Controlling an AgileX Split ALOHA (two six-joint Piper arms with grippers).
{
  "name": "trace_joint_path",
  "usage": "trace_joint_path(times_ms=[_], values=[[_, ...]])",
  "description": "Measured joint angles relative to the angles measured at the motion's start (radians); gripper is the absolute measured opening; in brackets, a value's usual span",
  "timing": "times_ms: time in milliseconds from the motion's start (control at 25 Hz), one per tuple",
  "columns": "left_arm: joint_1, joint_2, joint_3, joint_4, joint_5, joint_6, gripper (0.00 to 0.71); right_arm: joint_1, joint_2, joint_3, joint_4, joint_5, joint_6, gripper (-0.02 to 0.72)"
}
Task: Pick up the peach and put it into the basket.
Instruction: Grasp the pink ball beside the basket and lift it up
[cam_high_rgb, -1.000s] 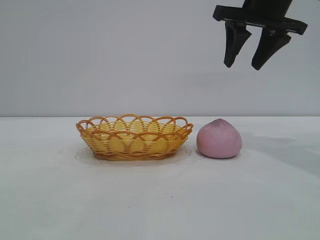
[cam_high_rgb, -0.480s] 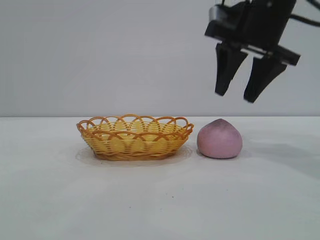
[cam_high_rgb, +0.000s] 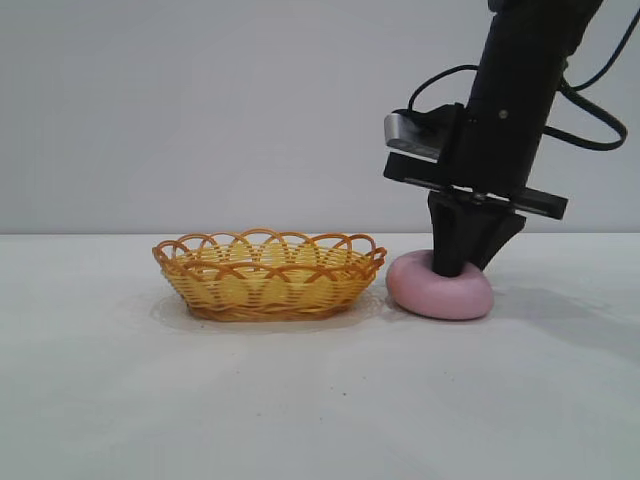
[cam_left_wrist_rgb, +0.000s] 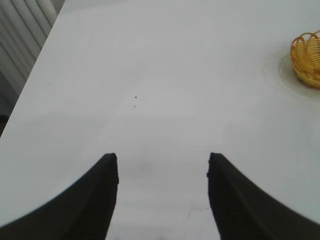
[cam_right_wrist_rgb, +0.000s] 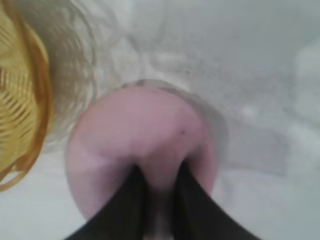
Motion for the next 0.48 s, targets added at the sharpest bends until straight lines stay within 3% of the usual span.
trace_joint_path(times_ms=[160,240,480], values=[[0.0,0.0,0.0,0.0,0.0,0.0,0.356,0.0,-0.095,0.006,-0.016,-0.02,-0.004,0.0],[0.0,0.0,0.0,0.0,0.0,0.0,0.356,0.0,-0.174,0.008,0.008,-0.04,-0.026,0.0],[0.0,0.0,0.0,0.0,0.0,0.0,0.356,0.02,-0.294,0.008,0.263,-0.105,-0.208,0.0]])
